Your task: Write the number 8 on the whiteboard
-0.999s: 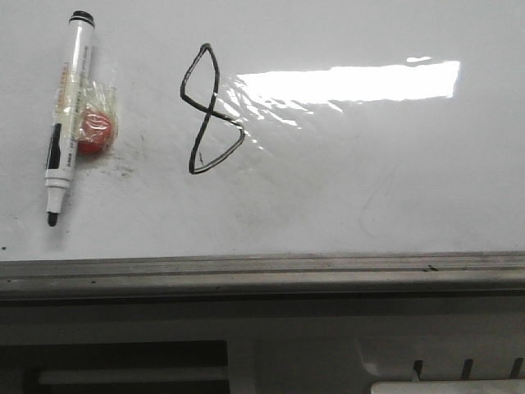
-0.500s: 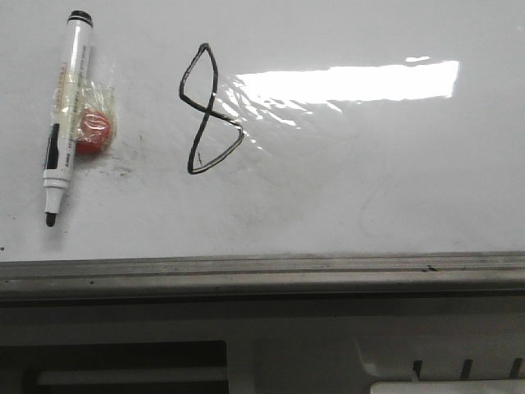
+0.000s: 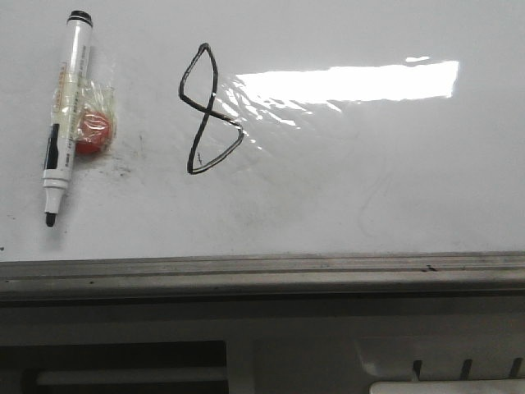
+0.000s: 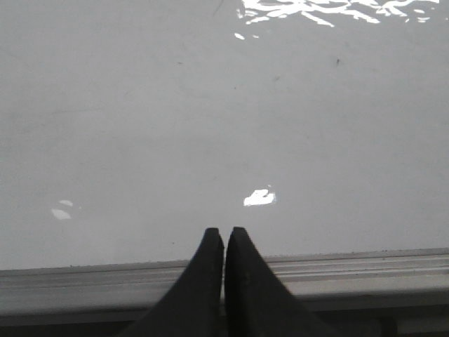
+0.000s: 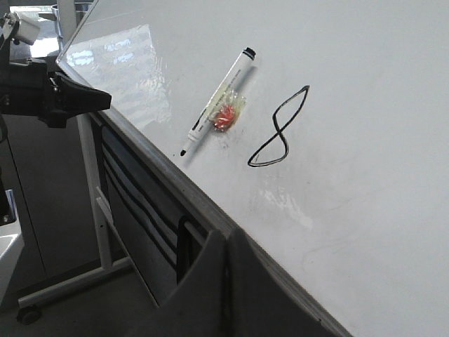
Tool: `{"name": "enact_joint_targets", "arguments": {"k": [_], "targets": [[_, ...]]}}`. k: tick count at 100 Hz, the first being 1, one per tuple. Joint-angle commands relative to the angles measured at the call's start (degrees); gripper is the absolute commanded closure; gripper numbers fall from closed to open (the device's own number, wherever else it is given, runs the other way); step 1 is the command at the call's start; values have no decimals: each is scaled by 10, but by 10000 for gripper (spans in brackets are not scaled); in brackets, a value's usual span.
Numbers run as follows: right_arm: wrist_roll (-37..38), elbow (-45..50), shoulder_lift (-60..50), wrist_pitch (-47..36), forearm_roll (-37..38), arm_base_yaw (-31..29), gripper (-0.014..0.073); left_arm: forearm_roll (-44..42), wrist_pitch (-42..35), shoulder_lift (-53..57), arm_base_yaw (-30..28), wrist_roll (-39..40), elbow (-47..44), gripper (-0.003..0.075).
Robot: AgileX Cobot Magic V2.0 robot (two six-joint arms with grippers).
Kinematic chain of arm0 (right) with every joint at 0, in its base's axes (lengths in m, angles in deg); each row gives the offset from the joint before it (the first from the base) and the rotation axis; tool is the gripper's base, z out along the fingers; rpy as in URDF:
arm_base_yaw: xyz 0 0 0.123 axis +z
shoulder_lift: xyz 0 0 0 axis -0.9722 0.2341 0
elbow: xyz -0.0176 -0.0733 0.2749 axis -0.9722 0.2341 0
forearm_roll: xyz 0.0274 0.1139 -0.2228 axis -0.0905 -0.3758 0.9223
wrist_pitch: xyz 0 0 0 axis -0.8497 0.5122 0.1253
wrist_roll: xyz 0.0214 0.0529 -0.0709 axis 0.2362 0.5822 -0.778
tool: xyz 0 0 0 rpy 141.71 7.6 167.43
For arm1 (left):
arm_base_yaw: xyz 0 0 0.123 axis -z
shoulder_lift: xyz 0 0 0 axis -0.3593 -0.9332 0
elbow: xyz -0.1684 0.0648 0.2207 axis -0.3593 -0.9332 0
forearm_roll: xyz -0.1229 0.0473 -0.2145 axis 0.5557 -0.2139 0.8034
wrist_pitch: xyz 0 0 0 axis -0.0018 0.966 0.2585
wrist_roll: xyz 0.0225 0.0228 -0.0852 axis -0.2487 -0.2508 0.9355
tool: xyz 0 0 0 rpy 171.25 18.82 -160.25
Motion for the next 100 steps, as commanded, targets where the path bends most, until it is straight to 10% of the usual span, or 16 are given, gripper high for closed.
{"name": "enact_joint_targets", "arguments": {"k": [1, 49, 100], "targets": [[-1, -16, 5, -45, 6, -2, 657, 0, -35, 17, -1, 8, -18, 741], [-1, 38, 5, -124, 34, -40, 657, 0, -35, 17, -1, 8, -18, 741], [-1, 144, 5, -393, 35, -483, 657, 0, -35, 17, -1, 8, -18, 741]]}}
